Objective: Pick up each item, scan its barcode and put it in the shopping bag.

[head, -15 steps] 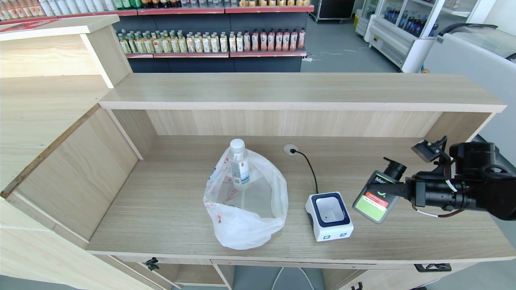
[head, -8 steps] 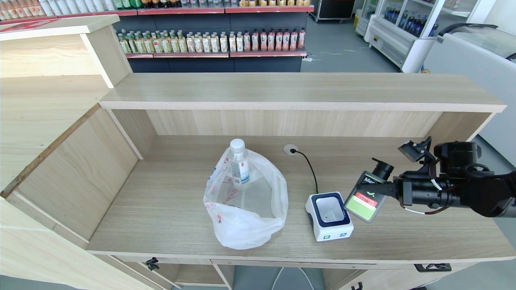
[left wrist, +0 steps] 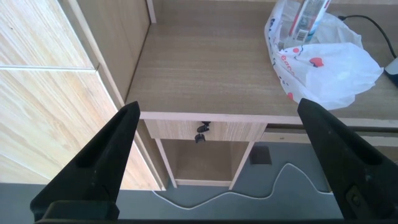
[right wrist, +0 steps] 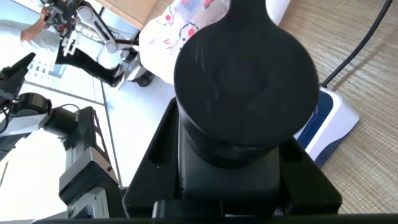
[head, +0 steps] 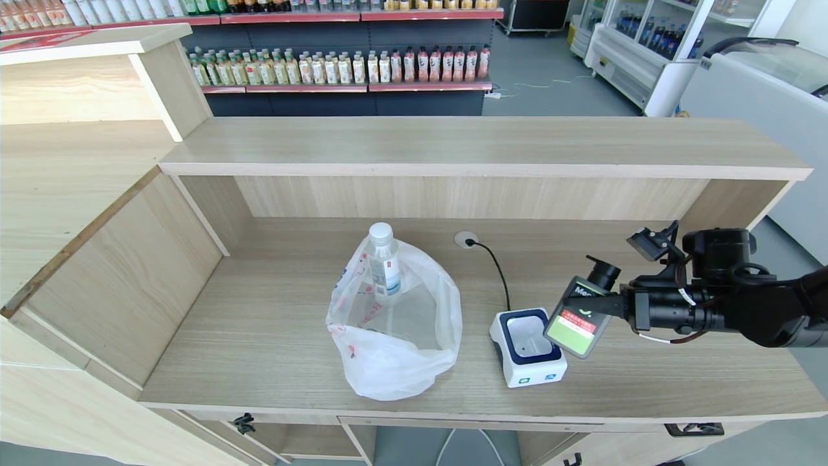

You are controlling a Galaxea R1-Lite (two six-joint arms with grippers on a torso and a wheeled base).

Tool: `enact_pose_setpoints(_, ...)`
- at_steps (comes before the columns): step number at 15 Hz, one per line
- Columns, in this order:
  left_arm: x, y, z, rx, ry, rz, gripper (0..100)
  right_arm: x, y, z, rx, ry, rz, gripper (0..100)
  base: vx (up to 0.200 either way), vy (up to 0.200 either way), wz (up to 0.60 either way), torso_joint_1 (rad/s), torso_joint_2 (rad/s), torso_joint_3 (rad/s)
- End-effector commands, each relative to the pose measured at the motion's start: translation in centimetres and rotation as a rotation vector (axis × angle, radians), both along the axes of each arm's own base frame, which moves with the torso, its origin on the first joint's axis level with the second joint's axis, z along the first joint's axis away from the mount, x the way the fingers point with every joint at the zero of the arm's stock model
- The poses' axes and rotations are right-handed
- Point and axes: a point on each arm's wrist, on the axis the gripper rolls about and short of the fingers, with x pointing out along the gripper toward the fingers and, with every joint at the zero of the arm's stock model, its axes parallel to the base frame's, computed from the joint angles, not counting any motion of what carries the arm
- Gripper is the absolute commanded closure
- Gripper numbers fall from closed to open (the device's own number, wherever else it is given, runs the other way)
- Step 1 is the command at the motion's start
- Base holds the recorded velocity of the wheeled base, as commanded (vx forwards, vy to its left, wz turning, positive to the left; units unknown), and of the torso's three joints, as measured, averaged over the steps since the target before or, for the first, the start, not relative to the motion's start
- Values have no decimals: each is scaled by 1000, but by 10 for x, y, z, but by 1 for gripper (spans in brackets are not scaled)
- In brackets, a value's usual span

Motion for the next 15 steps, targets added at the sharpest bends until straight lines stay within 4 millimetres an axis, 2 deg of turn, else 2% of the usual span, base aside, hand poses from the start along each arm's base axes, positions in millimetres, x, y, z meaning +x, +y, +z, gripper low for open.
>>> enact_pose_setpoints(1,0,0,0,0,0,1,0,2,0,-2,0,2,2,100,0,0,0,0,0,0)
enact_pose_setpoints(6,0,0,0,0,0,-1,0,2,0,5,-1,-21,2,100,0,0,0,0,0,0)
enact_pose_setpoints(8,0,0,0,0,0,1,0,-21,2,55,-12,-138,2,100,0,0,0,0,0,0)
enact_pose_setpoints(9,0,0,0,0,0,1,0,-35,3,88,-27,-195,-18,100,0,0,0,0,0,0)
enact_pose_setpoints(10,0,0,0,0,0,1,0,-43,5,99,-42,-219,-34,100,0,0,0,0,0,0)
enact_pose_setpoints(11,0,0,0,0,0,1,0,-67,5,120,-149,-325,-119,100,0,0,0,0,0,0)
enact_pose_setpoints(13,0,0,0,0,0,1,0,-88,4,130,-297,-389,-244,100,0,0,0,0,0,0)
enact_pose_setpoints(15,0,0,0,0,0,-1,0,-99,4,128,-447,-487,-371,100,0,0,0,0,0,0)
